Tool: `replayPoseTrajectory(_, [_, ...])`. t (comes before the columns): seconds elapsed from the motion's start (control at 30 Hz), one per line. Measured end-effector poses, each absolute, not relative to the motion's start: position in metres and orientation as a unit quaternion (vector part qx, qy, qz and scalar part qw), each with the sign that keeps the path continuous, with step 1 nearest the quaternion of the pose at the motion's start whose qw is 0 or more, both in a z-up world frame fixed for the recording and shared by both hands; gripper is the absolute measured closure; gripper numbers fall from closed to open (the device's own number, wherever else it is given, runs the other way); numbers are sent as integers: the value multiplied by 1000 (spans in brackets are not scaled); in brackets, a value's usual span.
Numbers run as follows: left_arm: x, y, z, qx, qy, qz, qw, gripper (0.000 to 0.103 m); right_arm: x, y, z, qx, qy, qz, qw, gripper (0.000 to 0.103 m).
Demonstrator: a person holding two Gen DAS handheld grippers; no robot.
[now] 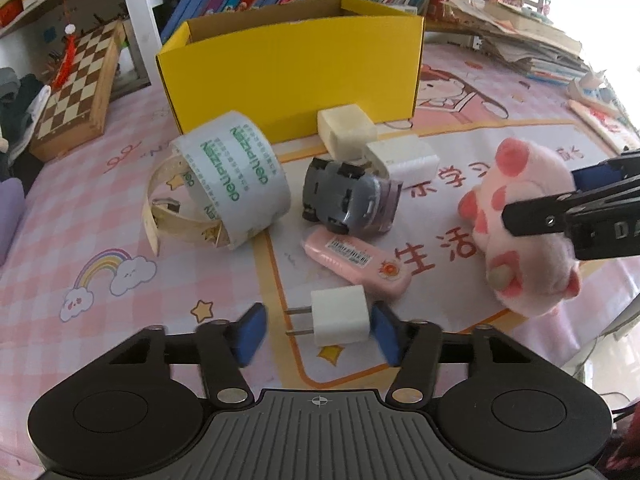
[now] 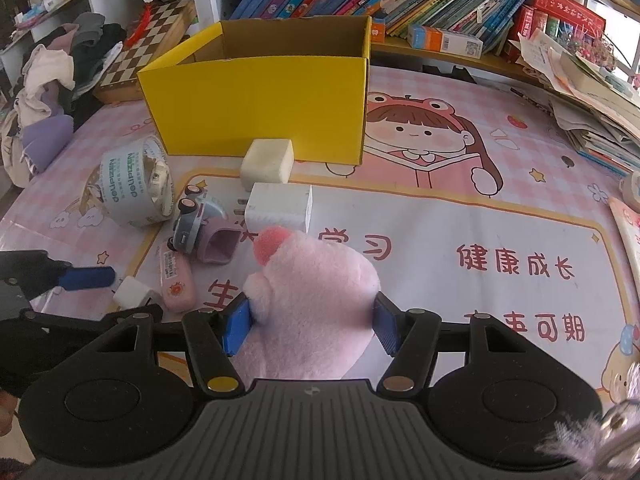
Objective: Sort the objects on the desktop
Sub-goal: 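Carry the pig and white plug over the yellow box with both grippers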
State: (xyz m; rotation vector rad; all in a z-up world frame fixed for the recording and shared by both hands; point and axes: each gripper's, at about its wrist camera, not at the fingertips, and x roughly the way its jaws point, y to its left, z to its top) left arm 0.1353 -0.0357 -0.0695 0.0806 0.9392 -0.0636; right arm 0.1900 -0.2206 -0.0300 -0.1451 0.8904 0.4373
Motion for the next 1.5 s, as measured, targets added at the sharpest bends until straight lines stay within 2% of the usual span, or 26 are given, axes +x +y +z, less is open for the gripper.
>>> replayPoseTrajectory(0.07, [135,-34,-70,28,455,-34,890,62,190,-221,-30,-69,426,209,878,43])
replayPoseTrajectory(0.5, [125,-23,-46,5,410,-39,911,62,190,-218,-22,-65,416,213,882,43])
replayPoseTrajectory(0.8, [129,-16,-12,7,356,-48,933,62,201,-215,0,-61,380,216,897,43])
replayPoseTrajectory(1.23, [172,-3,41,30,286,-48,957,62,245,-200,48,-57,303,249,918,43])
replayPoseTrajectory(1.5, [217,3,55,47,280,-33,958,62,286,-179,65,-65,269,283,919,43])
